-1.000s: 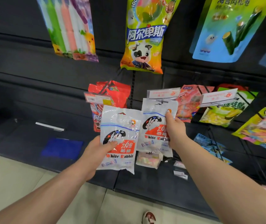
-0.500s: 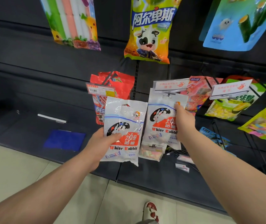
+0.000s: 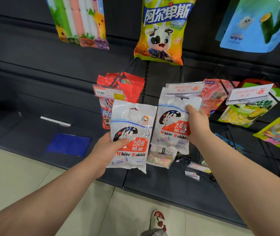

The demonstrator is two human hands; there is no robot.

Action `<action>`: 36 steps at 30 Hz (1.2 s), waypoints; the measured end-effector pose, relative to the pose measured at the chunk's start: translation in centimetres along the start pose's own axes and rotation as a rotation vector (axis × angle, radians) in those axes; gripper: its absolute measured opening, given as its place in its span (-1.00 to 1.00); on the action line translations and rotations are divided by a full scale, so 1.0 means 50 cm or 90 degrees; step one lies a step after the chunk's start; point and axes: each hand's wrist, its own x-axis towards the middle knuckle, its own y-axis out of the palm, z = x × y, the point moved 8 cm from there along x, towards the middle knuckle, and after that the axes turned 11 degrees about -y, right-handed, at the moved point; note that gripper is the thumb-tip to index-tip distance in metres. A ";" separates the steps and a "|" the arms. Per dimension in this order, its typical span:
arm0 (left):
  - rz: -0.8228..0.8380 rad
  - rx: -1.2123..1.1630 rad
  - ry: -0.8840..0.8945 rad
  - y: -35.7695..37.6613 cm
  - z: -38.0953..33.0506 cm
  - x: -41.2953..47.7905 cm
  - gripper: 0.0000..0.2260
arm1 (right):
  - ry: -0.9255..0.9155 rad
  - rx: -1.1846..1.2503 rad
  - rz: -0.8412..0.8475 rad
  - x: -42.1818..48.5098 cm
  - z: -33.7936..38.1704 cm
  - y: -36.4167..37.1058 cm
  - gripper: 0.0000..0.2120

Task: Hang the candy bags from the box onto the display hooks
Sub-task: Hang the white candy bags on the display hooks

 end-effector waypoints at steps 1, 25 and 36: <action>-0.002 0.000 -0.001 -0.001 0.000 0.001 -0.84 | -0.005 0.005 0.009 0.002 0.003 0.004 -0.96; 0.065 0.014 -0.020 0.049 0.015 0.032 -0.84 | -0.059 -0.124 -0.015 0.066 0.027 0.001 -0.71; 0.143 -0.014 -0.059 0.201 0.004 0.080 -0.73 | 0.049 -0.029 0.229 -0.047 -0.050 0.000 -0.70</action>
